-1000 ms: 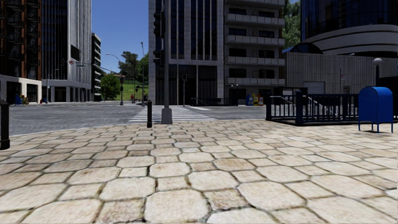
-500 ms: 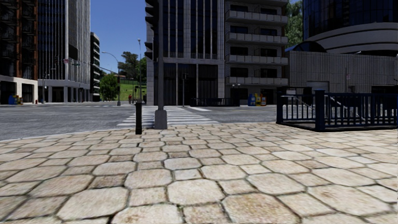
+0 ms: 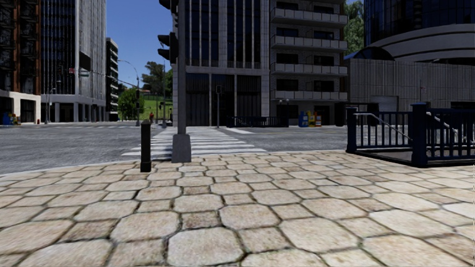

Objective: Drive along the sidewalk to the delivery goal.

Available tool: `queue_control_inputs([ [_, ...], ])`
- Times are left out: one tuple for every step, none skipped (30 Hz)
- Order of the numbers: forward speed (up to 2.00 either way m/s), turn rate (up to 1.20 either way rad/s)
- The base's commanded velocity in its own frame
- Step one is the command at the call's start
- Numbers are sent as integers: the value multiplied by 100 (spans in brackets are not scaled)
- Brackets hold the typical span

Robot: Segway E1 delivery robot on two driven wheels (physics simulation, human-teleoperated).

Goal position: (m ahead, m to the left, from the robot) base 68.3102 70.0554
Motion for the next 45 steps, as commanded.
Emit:
queue_control_inputs([
  [200,0],
  [200,0],
  [200,0],
  [200,0],
  [200,0],
  [200,0],
  [200,0],
  [200,0],
  [200,0],
  [200,0],
  [200,0],
  [200,0],
  [200,0],
  [200,0],
  [200,0],
  [200,0],
  [200,0],
  [200,0],
  [200,0],
  [200,0],
  [200,0],
  [200,0],
  [200,0],
  [200,0],
  [200,0],
  [200,0],
  [200,0],
  [200,0],
  [200,0],
  [200,0],
  [200,0],
  [200,0],
  [200,4],
  [200,4],
  [200,10],
  [200,15],
  [200,20],
  [200,25],
  [200,25],
  [200,28],
  [200,28],
  [200,28],
  [200,28],
  [200,28],
  [200,28],
])
